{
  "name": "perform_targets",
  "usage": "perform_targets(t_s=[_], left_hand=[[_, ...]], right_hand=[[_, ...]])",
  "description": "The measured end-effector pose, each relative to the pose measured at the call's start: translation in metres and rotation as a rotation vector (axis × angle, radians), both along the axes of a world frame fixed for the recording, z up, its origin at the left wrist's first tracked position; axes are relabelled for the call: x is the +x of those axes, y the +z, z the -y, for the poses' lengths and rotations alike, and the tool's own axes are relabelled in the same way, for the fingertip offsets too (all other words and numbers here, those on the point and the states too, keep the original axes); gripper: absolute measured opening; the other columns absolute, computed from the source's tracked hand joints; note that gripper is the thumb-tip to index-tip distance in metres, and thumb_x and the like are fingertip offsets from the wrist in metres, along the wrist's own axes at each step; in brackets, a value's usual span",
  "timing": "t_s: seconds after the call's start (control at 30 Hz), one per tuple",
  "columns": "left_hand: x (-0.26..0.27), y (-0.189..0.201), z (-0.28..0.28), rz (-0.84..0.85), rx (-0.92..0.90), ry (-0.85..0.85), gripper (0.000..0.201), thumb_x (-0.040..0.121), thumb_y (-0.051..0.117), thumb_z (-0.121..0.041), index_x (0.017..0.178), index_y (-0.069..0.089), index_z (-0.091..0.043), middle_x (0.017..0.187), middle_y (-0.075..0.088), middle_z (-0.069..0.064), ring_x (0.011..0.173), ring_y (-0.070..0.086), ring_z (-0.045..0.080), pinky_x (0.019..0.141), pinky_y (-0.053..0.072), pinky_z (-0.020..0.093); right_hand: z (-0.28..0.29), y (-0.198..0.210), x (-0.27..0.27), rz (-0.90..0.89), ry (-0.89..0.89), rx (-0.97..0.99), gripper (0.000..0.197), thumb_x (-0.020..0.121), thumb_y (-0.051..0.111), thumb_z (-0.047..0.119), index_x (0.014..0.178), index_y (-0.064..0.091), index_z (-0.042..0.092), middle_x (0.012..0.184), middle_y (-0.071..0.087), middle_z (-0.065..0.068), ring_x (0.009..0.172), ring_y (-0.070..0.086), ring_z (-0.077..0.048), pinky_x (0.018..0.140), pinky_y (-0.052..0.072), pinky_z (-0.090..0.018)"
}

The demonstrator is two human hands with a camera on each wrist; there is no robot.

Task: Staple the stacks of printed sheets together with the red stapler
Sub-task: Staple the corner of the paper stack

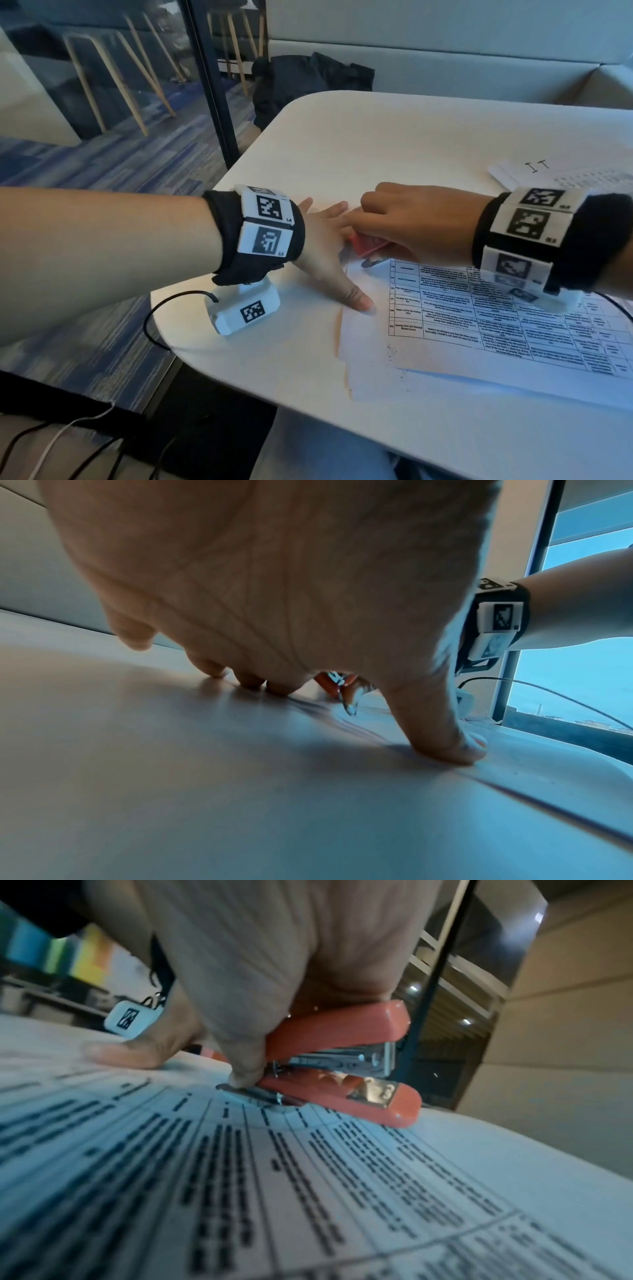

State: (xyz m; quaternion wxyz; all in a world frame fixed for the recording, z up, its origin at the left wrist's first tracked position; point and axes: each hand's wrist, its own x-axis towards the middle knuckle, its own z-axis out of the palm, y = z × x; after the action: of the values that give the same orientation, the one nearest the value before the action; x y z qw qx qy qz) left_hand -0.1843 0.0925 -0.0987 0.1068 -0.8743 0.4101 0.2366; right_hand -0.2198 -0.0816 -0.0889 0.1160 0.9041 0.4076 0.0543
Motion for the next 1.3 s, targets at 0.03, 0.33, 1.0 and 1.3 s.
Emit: perform_targets(t_s=[0.03, 0.33, 1.0, 1.3], left_hand=[[0.000, 0.001, 0.000, -0.002, 0.003, 0.011, 0.118, 0.052, 0.041, -0.095, 0.145, -0.011, -0.046, 0.157, -0.016, -0.018, 0.144, -0.023, 0.019, 0.111, -0.008, 0.064], [-0.001, 0.001, -0.001, -0.002, 0.027, -0.017, 0.113, 0.055, 0.039, -0.095, 0.144, -0.011, -0.047, 0.156, -0.018, -0.018, 0.143, -0.027, 0.021, 0.111, -0.008, 0.064], [-0.003, 0.004, 0.000, 0.001, 0.037, 0.039, 0.112, 0.055, 0.044, -0.093, 0.145, -0.003, -0.048, 0.156, -0.015, -0.021, 0.141, -0.031, 0.018, 0.112, -0.012, 0.060], [0.000, 0.003, 0.001, -0.026, 0.023, 0.074, 0.127, 0.045, 0.046, -0.095, 0.141, -0.021, -0.047, 0.154, -0.027, -0.014, 0.142, -0.029, 0.017, 0.113, -0.010, 0.060]], right_hand=[[-0.001, 0.000, 0.000, -0.057, -0.060, 0.026, 0.040, 0.088, 0.054, 0.049, 0.113, 0.050, 0.019, 0.093, 0.049, 0.002, 0.083, 0.047, -0.015, 0.067, 0.042, -0.029], [0.000, -0.001, -0.004, 0.091, 0.100, -0.014, 0.040, 0.086, 0.050, 0.042, 0.114, 0.044, 0.014, 0.094, 0.059, -0.010, 0.075, 0.056, -0.022, 0.053, 0.046, -0.028], [-0.015, 0.006, -0.010, -0.291, -0.301, 0.019, 0.029, 0.092, 0.050, 0.044, 0.099, 0.023, 0.035, 0.086, 0.050, 0.011, 0.071, 0.052, -0.013, 0.061, 0.042, -0.028], [-0.018, 0.006, 0.001, -0.486, -0.591, 0.179, 0.032, 0.087, 0.063, 0.044, 0.100, 0.040, 0.027, 0.080, 0.048, 0.014, 0.071, 0.045, -0.003, 0.059, 0.032, -0.021]])
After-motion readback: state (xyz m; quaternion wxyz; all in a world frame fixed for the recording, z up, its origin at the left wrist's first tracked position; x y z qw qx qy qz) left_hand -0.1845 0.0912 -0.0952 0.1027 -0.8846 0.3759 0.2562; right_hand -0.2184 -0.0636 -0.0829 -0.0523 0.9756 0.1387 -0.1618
